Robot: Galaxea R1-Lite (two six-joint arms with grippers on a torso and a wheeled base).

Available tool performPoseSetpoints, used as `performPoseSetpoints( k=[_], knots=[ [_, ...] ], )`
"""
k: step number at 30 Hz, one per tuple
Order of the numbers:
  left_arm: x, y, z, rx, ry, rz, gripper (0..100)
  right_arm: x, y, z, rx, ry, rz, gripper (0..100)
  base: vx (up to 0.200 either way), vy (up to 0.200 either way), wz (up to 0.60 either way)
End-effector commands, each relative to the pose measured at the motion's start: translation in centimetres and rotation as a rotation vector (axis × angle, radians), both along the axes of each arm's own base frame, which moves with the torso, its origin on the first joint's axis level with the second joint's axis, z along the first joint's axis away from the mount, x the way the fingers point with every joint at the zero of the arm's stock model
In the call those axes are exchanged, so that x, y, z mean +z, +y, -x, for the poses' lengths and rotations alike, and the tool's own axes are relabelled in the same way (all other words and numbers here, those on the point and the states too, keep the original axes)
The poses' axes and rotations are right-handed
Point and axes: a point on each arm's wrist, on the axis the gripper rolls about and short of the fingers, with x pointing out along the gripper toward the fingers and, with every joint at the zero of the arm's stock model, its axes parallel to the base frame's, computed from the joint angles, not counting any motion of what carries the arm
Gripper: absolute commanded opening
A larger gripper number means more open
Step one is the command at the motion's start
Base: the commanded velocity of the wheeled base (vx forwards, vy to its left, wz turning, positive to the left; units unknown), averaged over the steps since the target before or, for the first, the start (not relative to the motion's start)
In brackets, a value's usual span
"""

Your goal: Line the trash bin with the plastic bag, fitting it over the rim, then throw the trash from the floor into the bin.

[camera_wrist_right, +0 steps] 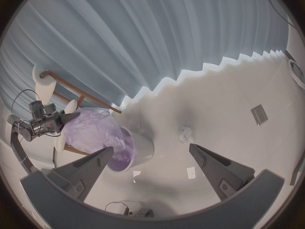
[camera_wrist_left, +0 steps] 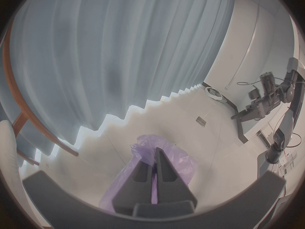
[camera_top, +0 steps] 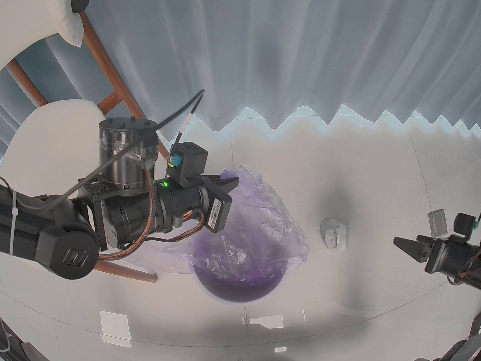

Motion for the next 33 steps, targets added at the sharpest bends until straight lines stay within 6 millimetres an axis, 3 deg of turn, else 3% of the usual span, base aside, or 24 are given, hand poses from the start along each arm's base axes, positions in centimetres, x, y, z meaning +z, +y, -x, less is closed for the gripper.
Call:
performPoseSetpoints(
  k=[1,10,11,19,23,33],
  knots=[
    [0.7,0.2,0.1,-0.018,-0.03,0.028,0,-3.4,1.3,-4.6,0.051,0.088,0.059,100,0.0,0.0,0.0],
    [1.0,0.0,-0.1,-0.021,-0.053,0.046,0,-5.4,3.8,-7.9,0.12,0.058,0.059,100,0.0,0.0,0.0],
    [1.0,0.0,-0.1,-0.02,-0.054,0.046,0,-5.6,4.0,-8.3,0.122,0.053,0.059,0,0.0,0.0,0.0],
    [0.9,-0.1,-0.2,-0.02,-0.055,0.047,0,-6.8,6.1,-12.0,0.119,-0.014,0.061,0,0.0,0.0,0.0],
    [0.9,-0.1,-0.2,-0.02,-0.06,0.05,0,-7.1,8.2,-14.7,0.077,-0.105,0.064,0,0.0,0.0,0.0],
    [0.6,-0.3,-0.5,-0.02,-0.052,0.045,0,-7.4,13.3,-16.3,0.124,-0.159,0.066,0,0.0,0.0,0.0]
  ],
)
